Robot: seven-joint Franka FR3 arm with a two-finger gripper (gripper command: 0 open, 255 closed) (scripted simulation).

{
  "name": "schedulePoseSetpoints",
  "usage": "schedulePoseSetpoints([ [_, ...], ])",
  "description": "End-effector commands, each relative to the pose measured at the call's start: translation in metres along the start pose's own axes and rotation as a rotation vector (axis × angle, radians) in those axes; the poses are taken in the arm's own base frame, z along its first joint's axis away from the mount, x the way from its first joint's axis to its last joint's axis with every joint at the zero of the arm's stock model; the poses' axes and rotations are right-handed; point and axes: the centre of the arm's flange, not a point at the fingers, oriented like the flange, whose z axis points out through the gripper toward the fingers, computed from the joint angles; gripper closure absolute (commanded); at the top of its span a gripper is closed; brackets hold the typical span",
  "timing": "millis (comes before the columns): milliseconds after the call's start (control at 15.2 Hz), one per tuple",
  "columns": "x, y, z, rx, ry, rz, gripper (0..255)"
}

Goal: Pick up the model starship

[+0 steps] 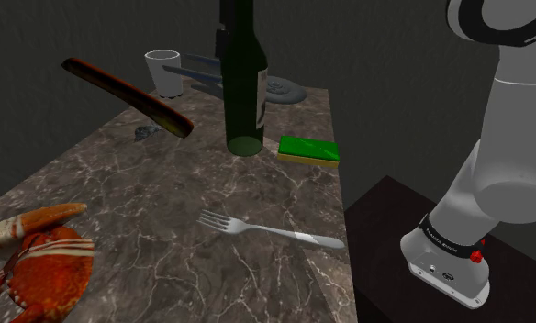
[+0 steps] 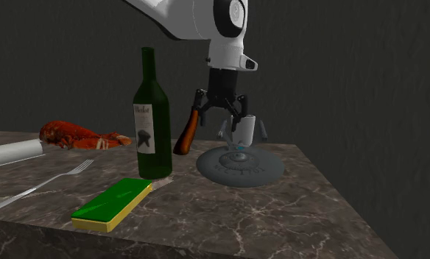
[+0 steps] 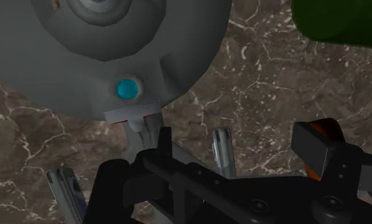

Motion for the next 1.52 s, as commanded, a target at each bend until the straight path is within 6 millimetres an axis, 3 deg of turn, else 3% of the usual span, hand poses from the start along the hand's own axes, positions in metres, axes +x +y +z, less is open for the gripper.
schedulePoseSetpoints([
  [0, 0.001, 0.001, 0.01, 0.0, 0.001, -0.001, 0],
  [264, 0.0, 0.003, 0.023, 0.0, 0.001, -0.001, 0],
  [330, 0.0, 0.003, 0.023, 0.0, 0.001, -0.001, 255],
  [924, 0.0, 0.003, 0.023, 0.0, 0.001, -0.001, 255],
  [1452, 0.002, -0.002, -0.019, 0.0, 0.001, -0.001, 255],
])
